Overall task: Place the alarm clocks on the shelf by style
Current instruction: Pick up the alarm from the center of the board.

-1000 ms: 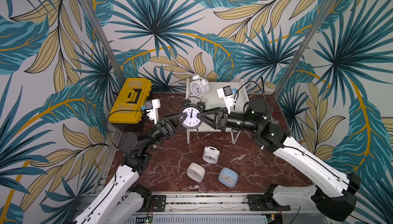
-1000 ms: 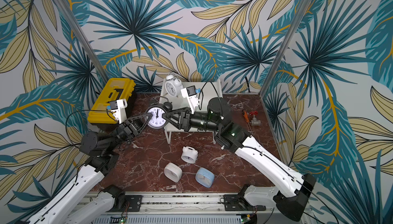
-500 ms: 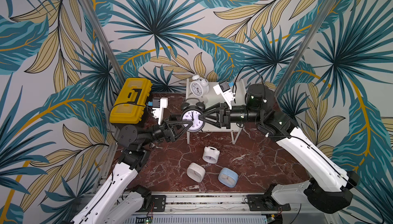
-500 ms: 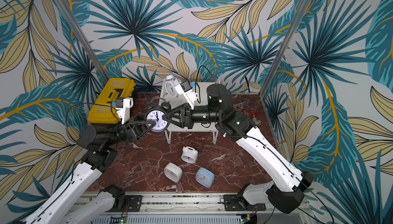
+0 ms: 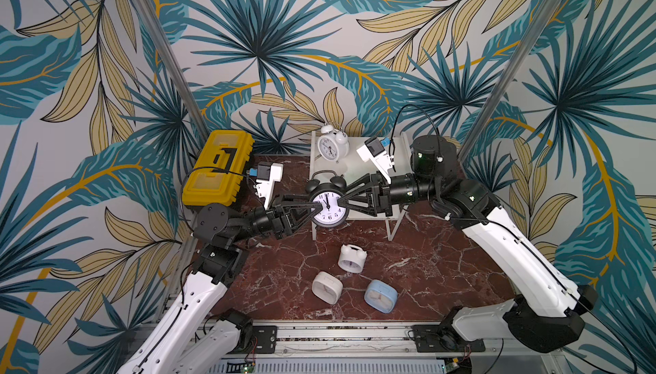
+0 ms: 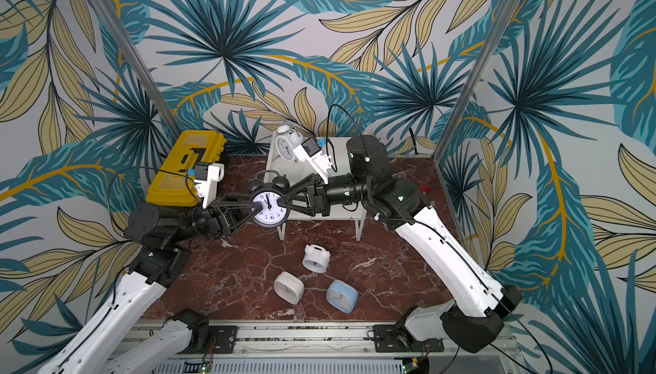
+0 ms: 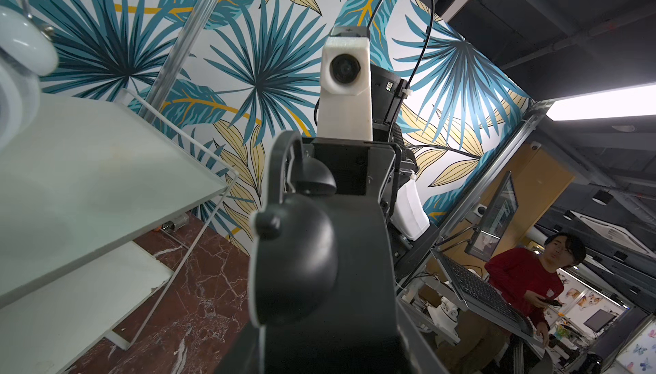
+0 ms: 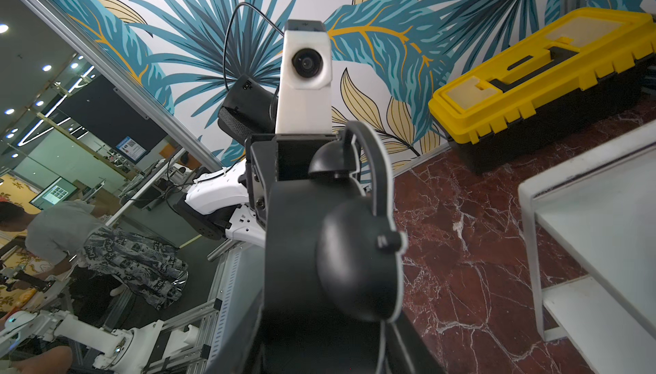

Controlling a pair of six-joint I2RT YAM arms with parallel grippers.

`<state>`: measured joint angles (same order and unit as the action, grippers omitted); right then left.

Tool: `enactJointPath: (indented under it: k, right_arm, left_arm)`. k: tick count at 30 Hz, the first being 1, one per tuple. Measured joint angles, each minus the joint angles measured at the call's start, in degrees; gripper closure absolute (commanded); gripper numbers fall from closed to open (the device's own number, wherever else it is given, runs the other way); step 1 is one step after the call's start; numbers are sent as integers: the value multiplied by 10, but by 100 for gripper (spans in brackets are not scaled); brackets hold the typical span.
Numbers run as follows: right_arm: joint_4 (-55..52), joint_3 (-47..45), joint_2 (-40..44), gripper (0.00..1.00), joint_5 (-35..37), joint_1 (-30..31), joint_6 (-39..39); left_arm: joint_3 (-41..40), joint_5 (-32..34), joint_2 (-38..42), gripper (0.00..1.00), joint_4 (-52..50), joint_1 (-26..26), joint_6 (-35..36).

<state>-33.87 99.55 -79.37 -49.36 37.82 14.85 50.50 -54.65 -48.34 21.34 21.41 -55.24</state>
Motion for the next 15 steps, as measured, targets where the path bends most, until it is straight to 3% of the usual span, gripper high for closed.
enactJointPath:
  k: [2,9,15]
  right_arm:
    - [-36,21,-6,33,-1,-9,-18]
    - [-169,110,-33,34,0,-18,-91]
    - [-208,129,-49,33,3,-18,-115]
  left_arm:
    - [1,-7,1,79,-3,-1,7]
    - [17,-31,-4,79,-22,-2,27]
    - [24,-37,-9,82,-39,-4,38]
